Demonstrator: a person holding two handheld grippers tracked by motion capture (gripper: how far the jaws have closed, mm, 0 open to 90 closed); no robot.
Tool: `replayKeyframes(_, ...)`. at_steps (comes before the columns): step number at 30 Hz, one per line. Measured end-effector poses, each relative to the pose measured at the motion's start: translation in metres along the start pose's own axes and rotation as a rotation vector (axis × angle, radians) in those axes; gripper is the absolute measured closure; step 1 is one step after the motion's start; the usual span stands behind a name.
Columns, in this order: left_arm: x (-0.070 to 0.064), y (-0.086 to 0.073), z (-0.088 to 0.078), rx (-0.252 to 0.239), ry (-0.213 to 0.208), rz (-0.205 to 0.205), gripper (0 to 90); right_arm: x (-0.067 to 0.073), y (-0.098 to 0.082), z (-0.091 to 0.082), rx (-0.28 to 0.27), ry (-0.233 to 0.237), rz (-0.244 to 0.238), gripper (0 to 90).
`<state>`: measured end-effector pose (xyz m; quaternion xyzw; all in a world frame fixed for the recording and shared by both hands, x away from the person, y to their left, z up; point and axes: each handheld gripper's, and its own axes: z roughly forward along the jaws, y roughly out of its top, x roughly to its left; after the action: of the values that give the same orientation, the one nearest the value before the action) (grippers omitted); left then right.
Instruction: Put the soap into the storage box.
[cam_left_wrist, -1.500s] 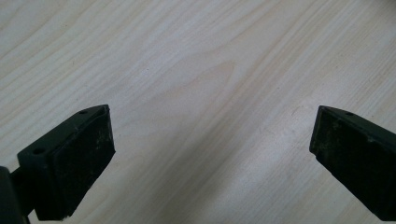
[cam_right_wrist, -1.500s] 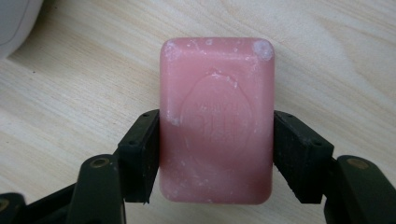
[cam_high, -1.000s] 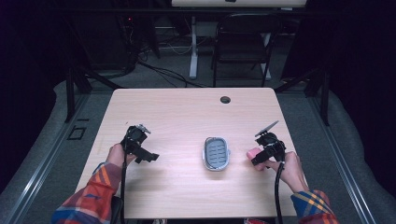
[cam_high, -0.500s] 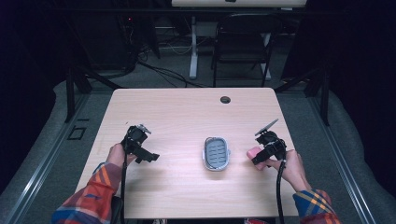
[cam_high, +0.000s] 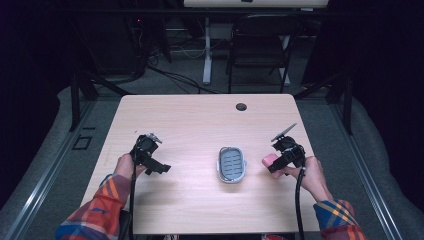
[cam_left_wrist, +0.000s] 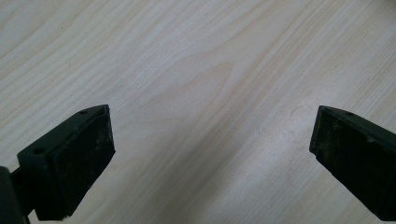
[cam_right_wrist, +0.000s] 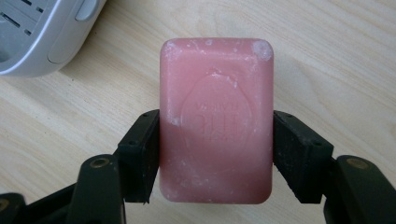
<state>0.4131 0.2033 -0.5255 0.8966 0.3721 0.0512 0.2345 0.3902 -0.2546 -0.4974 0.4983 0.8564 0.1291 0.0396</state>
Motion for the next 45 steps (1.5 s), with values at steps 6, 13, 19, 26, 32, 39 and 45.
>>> replayKeyframes(6,0.0,0.0,-0.001,-0.002,-0.003,0.0,0.0,0.0,0.002,-0.002,0.005,0.009,0.003,37.0)
replayKeyframes(13,0.0,0.0,-0.001,-0.002,0.0,0.002,0.0,0.001,0.006,-0.003,0.001,0.013,-0.006,37.1)
replayKeyframes(19,-0.001,0.0,-0.001,-0.007,0.005,0.004,0.0,0.004,0.01,-0.005,-0.008,0.012,-0.005,37.0)
replayKeyframes(26,-0.001,0.0,-0.001,-0.005,-0.003,0.004,0.0,0.004,0.016,-0.008,-0.004,0.014,-0.026,37.0)
replayKeyframes(32,-0.001,0.0,-0.001,-0.003,-0.001,0.003,0.0,0.009,0.021,-0.016,-0.033,0.014,-0.031,37.0)
replayKeyframes(39,-0.001,0.0,-0.002,-0.007,0.005,0.006,0.0,0.015,0.027,-0.021,-0.026,0.01,-0.054,37.0)
replayKeyframes(45,-0.001,0.0,-0.002,-0.009,-0.001,0.007,0.0,0.023,0.031,-0.021,-0.052,0.02,-0.048,37.0)
